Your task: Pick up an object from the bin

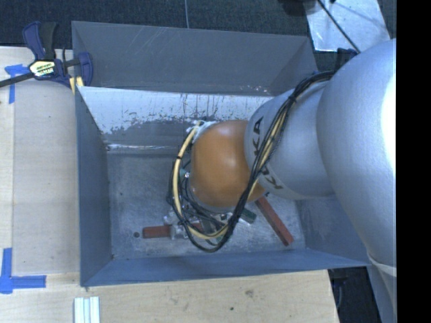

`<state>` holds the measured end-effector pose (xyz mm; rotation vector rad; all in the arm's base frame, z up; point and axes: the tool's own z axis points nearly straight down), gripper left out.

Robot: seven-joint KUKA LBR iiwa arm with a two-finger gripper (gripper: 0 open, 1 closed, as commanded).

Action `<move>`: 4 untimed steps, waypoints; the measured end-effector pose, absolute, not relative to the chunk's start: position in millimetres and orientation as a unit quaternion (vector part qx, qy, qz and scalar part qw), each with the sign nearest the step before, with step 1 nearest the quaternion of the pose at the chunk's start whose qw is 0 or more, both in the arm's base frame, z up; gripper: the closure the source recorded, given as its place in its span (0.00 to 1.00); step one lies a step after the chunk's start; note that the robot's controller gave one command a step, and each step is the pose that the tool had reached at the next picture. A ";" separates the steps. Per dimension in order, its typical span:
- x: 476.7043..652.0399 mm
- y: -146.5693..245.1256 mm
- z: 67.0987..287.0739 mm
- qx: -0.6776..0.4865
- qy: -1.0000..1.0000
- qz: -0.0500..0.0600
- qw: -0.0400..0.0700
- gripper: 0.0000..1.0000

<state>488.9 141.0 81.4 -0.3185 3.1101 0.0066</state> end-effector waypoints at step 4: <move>528.3 178.4 88.3 -0.327 0.945 -0.006 0.009 1.00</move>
Offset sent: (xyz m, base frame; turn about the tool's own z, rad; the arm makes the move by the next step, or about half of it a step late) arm 0.0031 0.0634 -0.0114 -0.2348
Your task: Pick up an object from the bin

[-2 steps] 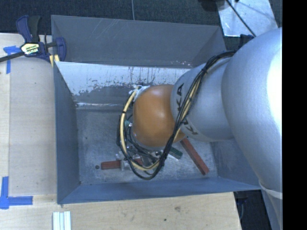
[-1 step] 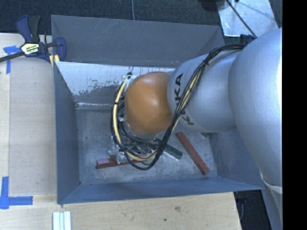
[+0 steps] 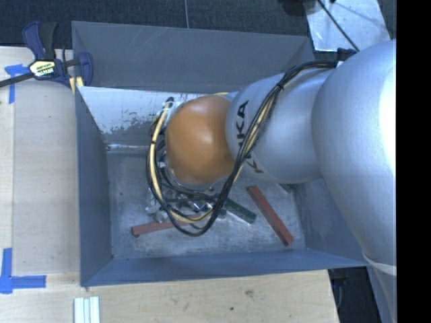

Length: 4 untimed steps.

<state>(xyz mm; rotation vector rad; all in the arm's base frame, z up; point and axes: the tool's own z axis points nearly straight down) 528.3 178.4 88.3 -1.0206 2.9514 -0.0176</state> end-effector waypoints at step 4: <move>510.9 186.4 97.3 -0.305 0.952 0.001 0.001 1.00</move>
Offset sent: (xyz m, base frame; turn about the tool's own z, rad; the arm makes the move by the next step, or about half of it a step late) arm -0.0184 0.0080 0.0084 0.0412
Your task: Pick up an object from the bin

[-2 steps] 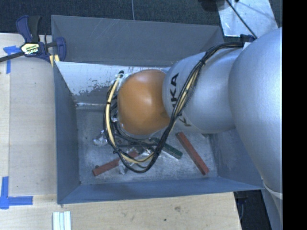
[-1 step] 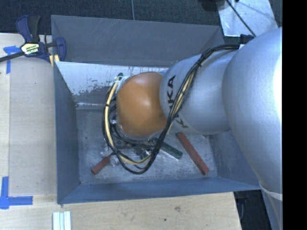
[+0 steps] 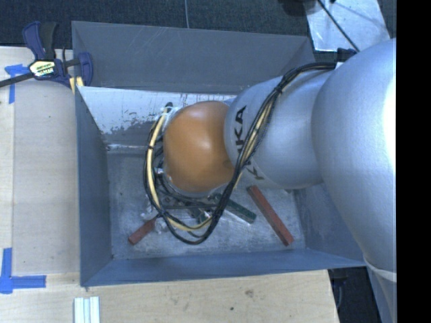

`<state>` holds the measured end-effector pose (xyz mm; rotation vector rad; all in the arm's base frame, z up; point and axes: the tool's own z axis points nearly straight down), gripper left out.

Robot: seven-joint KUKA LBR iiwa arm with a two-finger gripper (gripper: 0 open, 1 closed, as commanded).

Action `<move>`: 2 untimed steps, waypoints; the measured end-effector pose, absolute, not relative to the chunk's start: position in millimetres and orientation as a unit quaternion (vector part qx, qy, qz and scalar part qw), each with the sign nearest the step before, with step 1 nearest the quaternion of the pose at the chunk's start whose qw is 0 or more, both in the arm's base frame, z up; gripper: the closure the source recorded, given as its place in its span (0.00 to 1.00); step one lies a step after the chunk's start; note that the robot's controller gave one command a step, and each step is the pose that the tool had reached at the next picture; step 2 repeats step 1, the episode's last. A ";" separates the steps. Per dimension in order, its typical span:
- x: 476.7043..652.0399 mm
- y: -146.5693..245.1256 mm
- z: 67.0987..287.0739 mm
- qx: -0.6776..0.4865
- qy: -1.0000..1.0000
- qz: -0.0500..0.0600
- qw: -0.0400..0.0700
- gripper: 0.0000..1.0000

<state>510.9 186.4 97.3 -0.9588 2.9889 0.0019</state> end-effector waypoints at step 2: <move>508.5 199.2 206.2 -0.297 0.955 0.000 0.001 1.00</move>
Offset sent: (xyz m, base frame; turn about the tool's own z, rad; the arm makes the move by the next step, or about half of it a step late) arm 0.0000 0.0000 0.0000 0.0000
